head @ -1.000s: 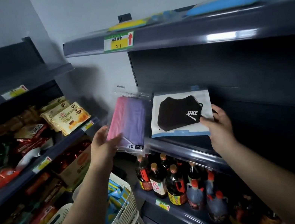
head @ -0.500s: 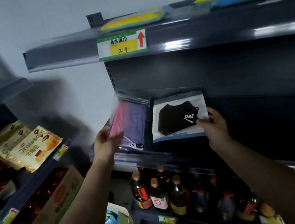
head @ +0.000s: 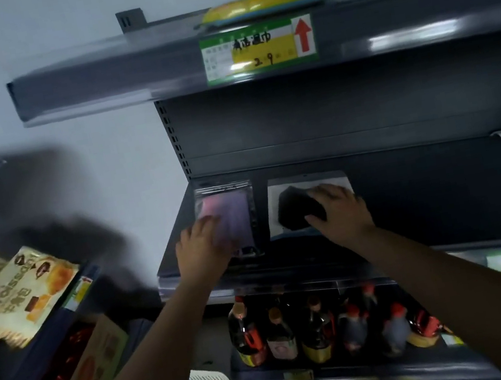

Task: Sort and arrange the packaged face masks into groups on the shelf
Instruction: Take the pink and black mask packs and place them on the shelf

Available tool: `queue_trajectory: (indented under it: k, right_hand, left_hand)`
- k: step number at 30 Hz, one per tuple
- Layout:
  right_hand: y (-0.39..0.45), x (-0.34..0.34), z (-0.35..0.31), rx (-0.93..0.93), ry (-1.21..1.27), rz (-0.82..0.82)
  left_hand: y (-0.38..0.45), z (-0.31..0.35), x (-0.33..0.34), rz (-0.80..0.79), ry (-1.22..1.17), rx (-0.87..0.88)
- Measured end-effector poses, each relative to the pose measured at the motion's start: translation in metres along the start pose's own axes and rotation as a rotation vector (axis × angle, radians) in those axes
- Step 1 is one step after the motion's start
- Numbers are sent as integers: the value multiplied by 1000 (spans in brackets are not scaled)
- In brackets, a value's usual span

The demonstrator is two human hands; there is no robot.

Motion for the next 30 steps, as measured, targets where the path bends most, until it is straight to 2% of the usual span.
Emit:
queue_trajectory:
  k: [4,11,16,21,24,27,30]
  right_hand:
    - [8,21,-17,1,-75,-218]
    - [28,34,-14,22,-84,-258]
    - [39,39,-10,40,-40,-274]
    - [42,35,-13,54,-9,-232]
    - [36,18,-14,40,10,-126]
    - [25,-10,-9,-11,-85,-35]
    - [10,-39,4,-19,-223,5]
  left_hand:
    - [6,11,14,-120,177,170]
    - [33,9,17,-199,197,197]
    - [45,8,15,-209,108,193]
    - [49,10,11,-209,150,196]
    - [45,23,6,-120,230,228]
    - [37,52,-4,-11,284,315]
    - [26,89,-10,28,327,391]
Point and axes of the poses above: each hand's wrist, its own y-axis towards the middle knuckle, its own x-axis out of the palm, z = x × y, the point moved 2 cm from there along y, towards the middle knuckle, and after that the axes turned 12 degrees about -x, right-handed, at the moved point
